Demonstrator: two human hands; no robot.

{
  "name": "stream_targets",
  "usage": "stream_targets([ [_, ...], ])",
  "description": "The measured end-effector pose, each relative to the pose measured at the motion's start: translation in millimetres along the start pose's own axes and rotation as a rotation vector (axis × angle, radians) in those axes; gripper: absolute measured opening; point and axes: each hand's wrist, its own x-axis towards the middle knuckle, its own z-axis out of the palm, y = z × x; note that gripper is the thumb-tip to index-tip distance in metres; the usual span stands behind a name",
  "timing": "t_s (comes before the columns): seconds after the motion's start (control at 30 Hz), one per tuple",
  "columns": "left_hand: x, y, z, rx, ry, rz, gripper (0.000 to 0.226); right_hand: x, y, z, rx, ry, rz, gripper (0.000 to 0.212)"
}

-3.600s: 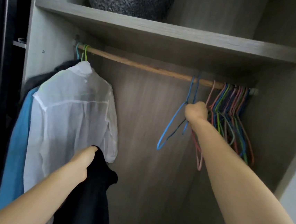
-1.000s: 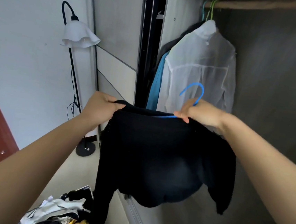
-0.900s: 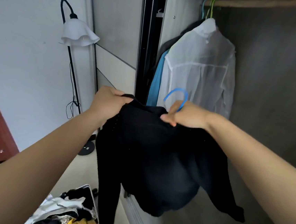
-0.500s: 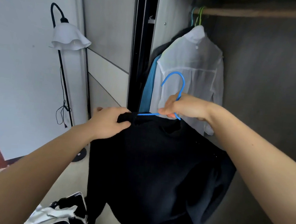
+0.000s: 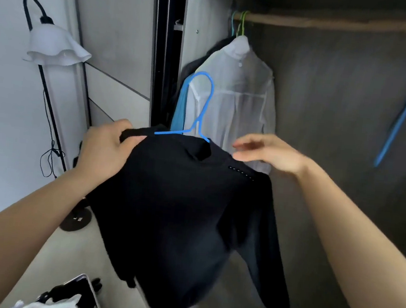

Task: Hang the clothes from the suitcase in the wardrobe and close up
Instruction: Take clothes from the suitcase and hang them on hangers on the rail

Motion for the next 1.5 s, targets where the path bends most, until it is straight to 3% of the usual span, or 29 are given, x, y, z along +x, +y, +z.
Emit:
stream_targets([
  [0.17, 9.9, -11.4, -20.6, -0.180, 0.068, -0.206, 0.032, -25.8, 63.0, 38.9, 0.305, 0.068, 0.072, 0.027],
  [0.27, 13.0, -17.2, -30.6, -0.224, 0.075, -0.286, 0.034, -18.4, 66.1, 70.4, 0.558, 0.125, 0.091, 0.039],
  [0.33, 12.1, -29.4, -39.8, -0.198, 0.083, -0.305, 0.037, -11.0, 60.5, 76.8, 0.672, 0.088, 0.097, 0.046],
  [0.47, 2.2, -52.8, -64.7, -0.219, 0.057, -0.272, 0.041, 2.6, 45.2, 65.6, 0.767, -0.038, 0.006, 0.038],
  [0.57, -2.4, -57.9, -83.5, -0.310, 0.034, -0.240, 0.042, 14.3, 29.8, 71.2, 0.910, -0.015, -0.022, 0.049],
  [0.63, -0.6, -52.9, -88.8, -0.351, 0.052, -0.225, 0.041, 19.4, 17.4, 90.0, 0.780, -0.019, 0.069, 0.024],
  [0.73, -1.6, -48.1, -87.5, -0.324, 0.053, -0.229, 0.040, 16.5, -1.1, 110.6, 0.514, -0.254, 0.094, 0.028],
  [0.8, -5.3, -52.4, -90.1, -0.282, 0.057, -0.276, 0.037, 28.7, -9.9, 110.1, 0.397, -0.252, 0.126, 0.021],
  [0.9, -10.0, -69.4, -97.7, -0.297, 0.143, -0.360, 0.034, 38.0, -2.2, 95.4, 0.193, -0.302, 0.161, 0.032],
  [0.97, -9.0, -72.4, -96.8, -0.318, 0.176, -0.392, 0.040, 41.7, -4.6, 85.5, 0.243, -0.286, 0.113, 0.020],
  [1.03, -5.5, -66.7, -89.6, -0.299, 0.170, -0.417, 0.040, 42.3, -27.0, 80.9, 0.362, -0.281, 0.005, 0.038],
  [1.13, 0.0, -48.7, -69.3, -0.260, 0.099, -0.398, 0.036, 37.8, -62.4, 94.0, 0.147, -0.347, -0.202, 0.035],
  [1.23, 2.0, -44.0, -59.9, -0.202, 0.003, -0.336, 0.040, 35.5, -77.1, 103.3, -0.058, -0.280, -0.331, 0.041],
  [1.43, 0.5, -56.1, -66.6, -0.112, -0.210, -0.208, 0.032, 30.5, -57.3, 72.5, 0.058, -0.123, -0.254, 0.046],
  [1.5, -1.1, -57.8, -58.4, -0.122, -0.321, -0.160, 0.019, 27.4, -57.7, 70.6, 0.048, -0.112, -0.238, 0.034],
])
